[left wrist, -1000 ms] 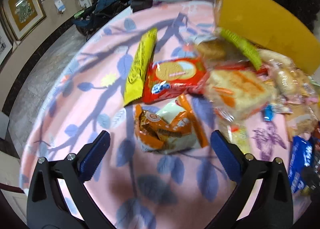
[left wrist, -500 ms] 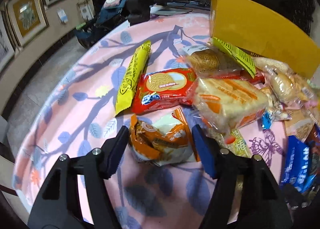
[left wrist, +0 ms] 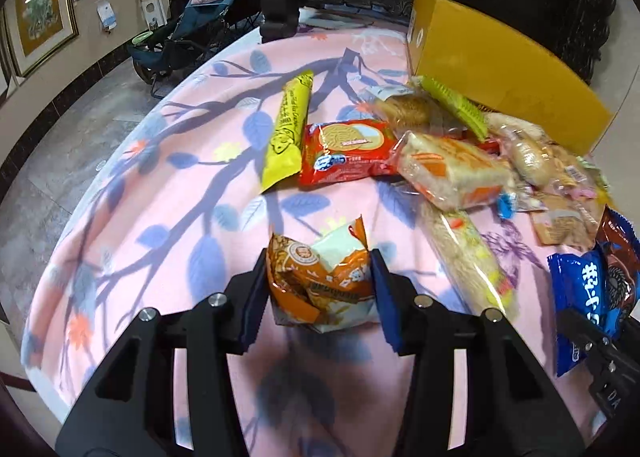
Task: Organize snacks
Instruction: 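Grasp the orange wafer pack with the left tool while the right tool grasps the blue cookie pack, then carry both packs into the yellow box and open both tools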
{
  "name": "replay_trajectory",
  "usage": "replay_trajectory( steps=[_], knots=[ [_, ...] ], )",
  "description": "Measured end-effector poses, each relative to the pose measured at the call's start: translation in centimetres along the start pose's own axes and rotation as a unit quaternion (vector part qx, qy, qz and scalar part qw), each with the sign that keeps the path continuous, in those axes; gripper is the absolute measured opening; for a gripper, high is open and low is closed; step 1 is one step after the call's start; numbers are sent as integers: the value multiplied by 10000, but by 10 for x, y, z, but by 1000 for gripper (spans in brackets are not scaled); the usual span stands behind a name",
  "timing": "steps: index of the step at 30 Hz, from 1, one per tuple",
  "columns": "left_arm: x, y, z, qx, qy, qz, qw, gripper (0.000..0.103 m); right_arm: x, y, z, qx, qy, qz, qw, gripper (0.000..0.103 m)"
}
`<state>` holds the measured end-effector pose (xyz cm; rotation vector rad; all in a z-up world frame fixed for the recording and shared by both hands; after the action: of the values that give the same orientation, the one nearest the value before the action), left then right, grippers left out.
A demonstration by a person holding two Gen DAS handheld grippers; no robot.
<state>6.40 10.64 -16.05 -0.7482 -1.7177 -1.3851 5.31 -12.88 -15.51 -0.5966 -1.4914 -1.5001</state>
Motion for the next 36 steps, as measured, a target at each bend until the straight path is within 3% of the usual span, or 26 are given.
replay_trajectory(
  steps=[6, 10, 14, 21, 28, 34, 36],
  knots=[
    [45, 4, -28, -229, -352, -197, 9989, 49, 37, 10, -7, -31, -76, -440, 9990, 29],
    [63, 18, -61, -546, -493, -393, 9965, 49, 52, 14, -20, -185, -120, -587, 9980, 29],
    [67, 42, -90, -809, -686, -348, 9937, 49, 55, 31, -36, -317, -155, -653, 9972, 29],
    [66, 130, -146, -1018, -807, -483, 9904, 49, 60, 122, -75, -554, -290, -800, 9948, 30],
    [42, 223, -191, -985, -749, -349, 9917, 49, 39, 212, -106, -860, -199, -563, 9945, 30],
    [17, 260, -209, -964, -651, -238, 9929, 50, 28, 261, -116, -948, -256, -558, 9936, 30],
    [11, 269, -214, -959, -613, -205, 9933, 57, 22, 277, -118, -959, -329, -507, 9936, 38]
  ],
)
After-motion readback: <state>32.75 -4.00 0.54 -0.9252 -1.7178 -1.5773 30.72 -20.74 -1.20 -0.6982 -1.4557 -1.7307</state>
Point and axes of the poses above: each gripper's, at about its wrist camera, not at the fingertips, and x roughly against the way its jaws point, z to its left, y to its top, the point moved 2 cm from there along -x, roughly the way its jaws point, and after that the axes turned 7 degrees about z, right-handed, at the moved point
